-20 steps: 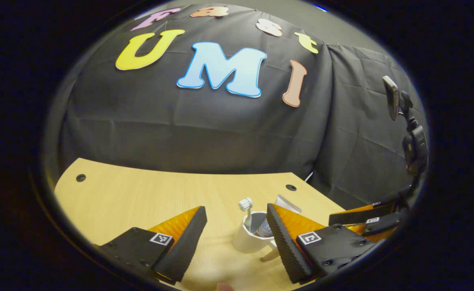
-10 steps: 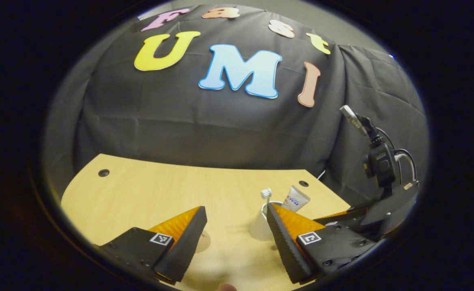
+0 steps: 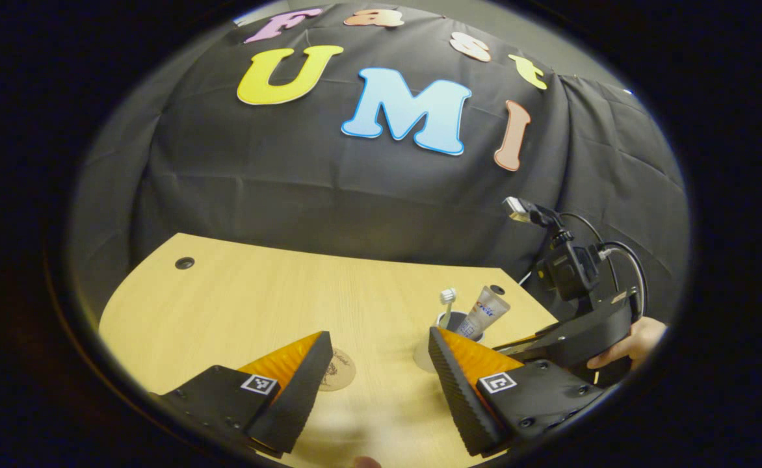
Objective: Put the toothbrush and toothpaste on the desktop into the cup, then pick up the cup and place it on the coaster on the desktop.
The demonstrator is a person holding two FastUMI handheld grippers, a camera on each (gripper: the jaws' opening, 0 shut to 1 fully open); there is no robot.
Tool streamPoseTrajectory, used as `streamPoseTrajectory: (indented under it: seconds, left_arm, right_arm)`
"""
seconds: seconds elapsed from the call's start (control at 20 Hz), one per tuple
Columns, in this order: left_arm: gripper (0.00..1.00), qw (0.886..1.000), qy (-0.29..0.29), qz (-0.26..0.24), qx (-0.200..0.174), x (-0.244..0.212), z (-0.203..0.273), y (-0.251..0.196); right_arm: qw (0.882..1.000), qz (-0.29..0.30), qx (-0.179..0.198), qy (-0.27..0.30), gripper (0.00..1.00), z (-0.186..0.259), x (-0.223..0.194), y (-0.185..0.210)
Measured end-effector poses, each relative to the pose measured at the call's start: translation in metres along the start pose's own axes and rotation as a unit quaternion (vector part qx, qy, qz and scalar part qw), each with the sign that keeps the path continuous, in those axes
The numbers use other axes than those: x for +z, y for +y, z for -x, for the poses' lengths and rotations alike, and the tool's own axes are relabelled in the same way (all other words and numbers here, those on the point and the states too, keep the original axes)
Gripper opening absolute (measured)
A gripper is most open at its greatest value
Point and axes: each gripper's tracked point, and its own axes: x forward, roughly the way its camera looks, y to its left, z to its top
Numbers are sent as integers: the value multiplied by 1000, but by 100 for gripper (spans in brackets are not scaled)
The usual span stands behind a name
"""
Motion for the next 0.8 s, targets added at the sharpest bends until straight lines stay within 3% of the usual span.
streamPoseTrajectory:
  seconds: [0.1,0.15,0.8]
  left_arm:
    - [96,1000,1,2,0,-1,4,2]
    - [94,1000,1,4,0,-2,5,2]
    - [96,1000,4,20,10,-8,11,18]
  right_arm:
    - [1000,8,-5,11,86,-7,2,0]
    - [1000,13,-6,15,83,-11,3,1]
    - [993,48,-1,108,86,-47,-16,10]
